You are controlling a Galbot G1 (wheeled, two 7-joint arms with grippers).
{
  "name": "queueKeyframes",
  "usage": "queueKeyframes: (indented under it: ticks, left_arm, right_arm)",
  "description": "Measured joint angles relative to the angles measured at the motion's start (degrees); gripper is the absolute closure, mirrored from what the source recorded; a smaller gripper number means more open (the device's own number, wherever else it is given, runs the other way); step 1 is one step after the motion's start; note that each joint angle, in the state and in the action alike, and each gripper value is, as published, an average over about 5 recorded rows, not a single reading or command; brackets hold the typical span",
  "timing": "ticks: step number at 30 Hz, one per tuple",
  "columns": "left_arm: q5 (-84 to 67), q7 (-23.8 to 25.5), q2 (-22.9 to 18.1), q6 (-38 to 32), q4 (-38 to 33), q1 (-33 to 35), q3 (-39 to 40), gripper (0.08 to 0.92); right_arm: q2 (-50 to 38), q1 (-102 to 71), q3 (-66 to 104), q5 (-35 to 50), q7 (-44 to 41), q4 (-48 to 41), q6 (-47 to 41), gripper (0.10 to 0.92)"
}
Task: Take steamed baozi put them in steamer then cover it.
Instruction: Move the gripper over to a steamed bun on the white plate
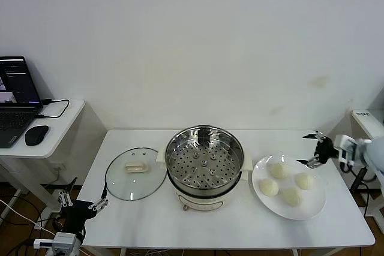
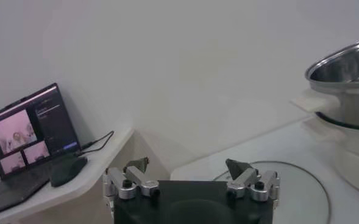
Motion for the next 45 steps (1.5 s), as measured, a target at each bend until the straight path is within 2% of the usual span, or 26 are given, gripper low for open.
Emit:
queueKeyframes:
  ticks: [7, 15, 25, 45]
  left_arm:
    - [1.22, -0.61, -0.81, -0.15, -1.07, 1.67, -0.42, 0.177]
    - [1.85, -0.9, -1.17, -0.24, -1.76, 3.09, -1.19, 0.177]
    - [2.08, -0.67, -0.92, -0.22, -1.43, 3.12, -1.52, 0.177]
    - [2.46, -0.6, -0.88, -0.26, 0.74, 2.34, -1.11, 0.177]
  right_arm:
    - [2.38, 13.04, -16.62, -6.73, -4.75, -7.43, 3.35, 0.203]
    - [6.44, 18.93, -25.98, -12.53, -7.45, -14.47, 7.51, 0.203]
    - [10.24, 20.88, -29.8, -16.22, -7.88, -21.07, 9.99, 0.203]
    - [15.72, 23.14, -32.24, -17.35, -5.26, -31.25, 11.16, 0.203]
